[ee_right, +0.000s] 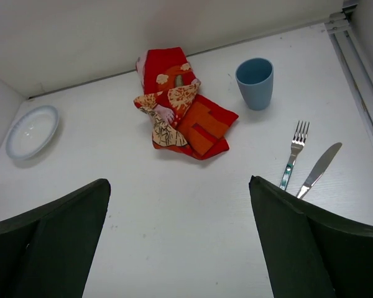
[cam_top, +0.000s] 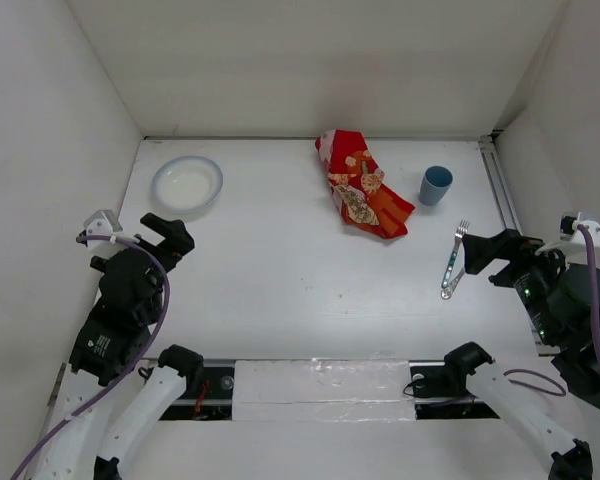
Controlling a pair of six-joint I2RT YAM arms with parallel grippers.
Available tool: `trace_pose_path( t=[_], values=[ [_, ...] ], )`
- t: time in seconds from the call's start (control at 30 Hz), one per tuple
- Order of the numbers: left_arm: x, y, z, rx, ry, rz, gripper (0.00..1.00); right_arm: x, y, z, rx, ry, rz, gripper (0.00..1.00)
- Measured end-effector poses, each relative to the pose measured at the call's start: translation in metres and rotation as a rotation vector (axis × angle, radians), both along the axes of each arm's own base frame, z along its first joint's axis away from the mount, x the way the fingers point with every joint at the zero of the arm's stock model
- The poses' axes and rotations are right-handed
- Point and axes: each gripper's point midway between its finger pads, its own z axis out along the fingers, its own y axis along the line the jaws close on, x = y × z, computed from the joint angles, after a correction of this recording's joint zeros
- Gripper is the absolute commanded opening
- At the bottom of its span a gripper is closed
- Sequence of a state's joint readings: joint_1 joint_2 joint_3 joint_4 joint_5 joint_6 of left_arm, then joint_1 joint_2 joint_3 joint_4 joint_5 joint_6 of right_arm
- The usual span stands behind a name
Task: Set the dinner table for one person
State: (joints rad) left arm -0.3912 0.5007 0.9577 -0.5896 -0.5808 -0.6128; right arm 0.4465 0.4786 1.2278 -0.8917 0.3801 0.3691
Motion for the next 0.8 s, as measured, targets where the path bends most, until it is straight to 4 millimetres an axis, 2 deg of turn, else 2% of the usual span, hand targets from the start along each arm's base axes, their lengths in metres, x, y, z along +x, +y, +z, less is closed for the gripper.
trace_pose_path(
  t=[0.23, 0.43, 0.57, 0.7, 0.8],
  values=[
    [0.000, 0.000, 0.000, 0.000, 0.001, -0.002, 1.00, 0.002, 0.003, 0.001, -0.001, -0.007, 0.013, 0.99],
    [0.003, -0.004, -0.002, 0.001, 0.011, -0.015, 1.00, 0.020, 0.032, -0.012, -0.013, 0.015, 0.127, 0.99],
    [0.006, -0.008, -0.005, 0.006, 0.025, -0.031, 1.00, 0.055, 0.069, -0.031, -0.035, 0.089, 0.233, 0.99],
    [0.013, -0.013, -0.010, 0.020, 0.055, -0.048, 1.00, 0.100, 0.110, -0.070, -0.075, 0.230, 0.336, 0.99],
    [0.018, -0.017, -0.016, 0.033, 0.083, -0.063, 1.00, 0.132, 0.136, -0.110, -0.105, 0.347, 0.397, 0.99]
  ],
)
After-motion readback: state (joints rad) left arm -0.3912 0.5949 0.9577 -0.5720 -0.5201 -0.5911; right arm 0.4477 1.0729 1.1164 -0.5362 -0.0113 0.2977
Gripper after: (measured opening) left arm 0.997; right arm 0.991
